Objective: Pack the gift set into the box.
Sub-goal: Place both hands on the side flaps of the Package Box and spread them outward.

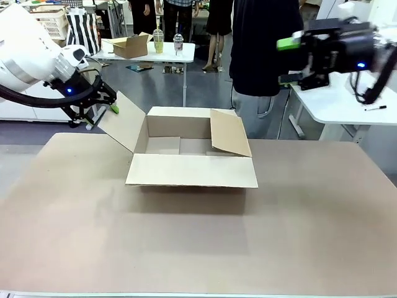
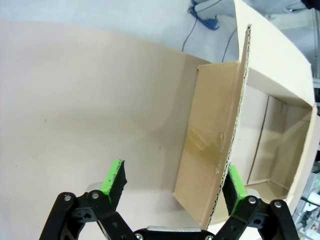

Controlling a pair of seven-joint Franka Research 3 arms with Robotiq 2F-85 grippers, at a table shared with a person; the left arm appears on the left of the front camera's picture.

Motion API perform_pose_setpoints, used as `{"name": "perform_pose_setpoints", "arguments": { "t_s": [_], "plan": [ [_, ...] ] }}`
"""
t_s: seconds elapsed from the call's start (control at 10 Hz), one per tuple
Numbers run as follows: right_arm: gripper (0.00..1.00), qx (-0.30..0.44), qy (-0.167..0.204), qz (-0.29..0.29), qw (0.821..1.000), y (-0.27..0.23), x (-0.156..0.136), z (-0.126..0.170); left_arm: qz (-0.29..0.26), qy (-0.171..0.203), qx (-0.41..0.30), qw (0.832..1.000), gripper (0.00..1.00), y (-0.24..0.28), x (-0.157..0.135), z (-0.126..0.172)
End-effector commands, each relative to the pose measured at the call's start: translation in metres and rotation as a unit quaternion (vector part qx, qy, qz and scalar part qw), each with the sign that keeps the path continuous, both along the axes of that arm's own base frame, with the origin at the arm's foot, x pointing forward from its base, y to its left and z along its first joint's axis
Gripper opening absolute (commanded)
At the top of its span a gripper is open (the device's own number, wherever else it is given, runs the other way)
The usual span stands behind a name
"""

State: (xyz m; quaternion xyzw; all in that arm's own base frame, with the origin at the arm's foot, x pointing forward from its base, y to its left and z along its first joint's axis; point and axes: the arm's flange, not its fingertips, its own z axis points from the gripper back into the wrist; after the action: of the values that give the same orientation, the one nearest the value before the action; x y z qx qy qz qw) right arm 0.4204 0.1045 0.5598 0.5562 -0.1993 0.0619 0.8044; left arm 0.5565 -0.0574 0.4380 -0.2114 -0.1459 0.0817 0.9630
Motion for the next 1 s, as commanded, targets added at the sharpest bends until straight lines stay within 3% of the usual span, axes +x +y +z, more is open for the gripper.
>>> {"name": "perform_pose_setpoints", "arguments": {
  "t_s": [0.0, 0.3, 0.5, 0.6, 0.7, 0.8, 0.9],
  "plan": [
    [1.0, -0.127, 0.044, 0.029, 0.991, 0.029, 0.061, 0.007, 0.006, 0.0, 0.004, 1.0, 1.0, -0.001, 0.0, 0.003],
    [1.0, -0.271, 0.086, 0.042, 0.958, 0.096, 0.121, -0.008, 0.006, 0.0, 0.004, 1.0, 1.0, -0.001, 0.0, 0.003],
    [1.0, -0.379, 0.115, 0.02, 0.918, 0.154, 0.152, -0.045, 0.006, 0.0, 0.004, 1.0, 1.0, -0.001, 0.0, 0.003],
    [1.0, -0.412, 0.085, -0.013, 0.907, 0.18, 0.162, -0.062, 0.006, 0.0, 0.004, 1.0, 1.0, -0.001, 0.0, 0.003],
    [1.0, -0.458, 0.087, -0.035, 0.884, 0.205, 0.17, -0.085, 0.006, 0.0, 0.004, 1.0, 1.0, -0.001, 0.0, 0.003],
    [1.0, -0.48, 0.038, -0.058, 0.874, 0.225, 0.173, -0.102, 0.006, 0.0, 0.004, 1.0, 1.0, -0.001, 0.0, 0.003],
    [1.0, -0.412, 0.077, 0.0, 0.908, 0.182, 0.149, -0.086, 0.006, 0.0, 0.004, 1.0, 1.0, -0.001, 0.0, 0.003]
  ]
}}
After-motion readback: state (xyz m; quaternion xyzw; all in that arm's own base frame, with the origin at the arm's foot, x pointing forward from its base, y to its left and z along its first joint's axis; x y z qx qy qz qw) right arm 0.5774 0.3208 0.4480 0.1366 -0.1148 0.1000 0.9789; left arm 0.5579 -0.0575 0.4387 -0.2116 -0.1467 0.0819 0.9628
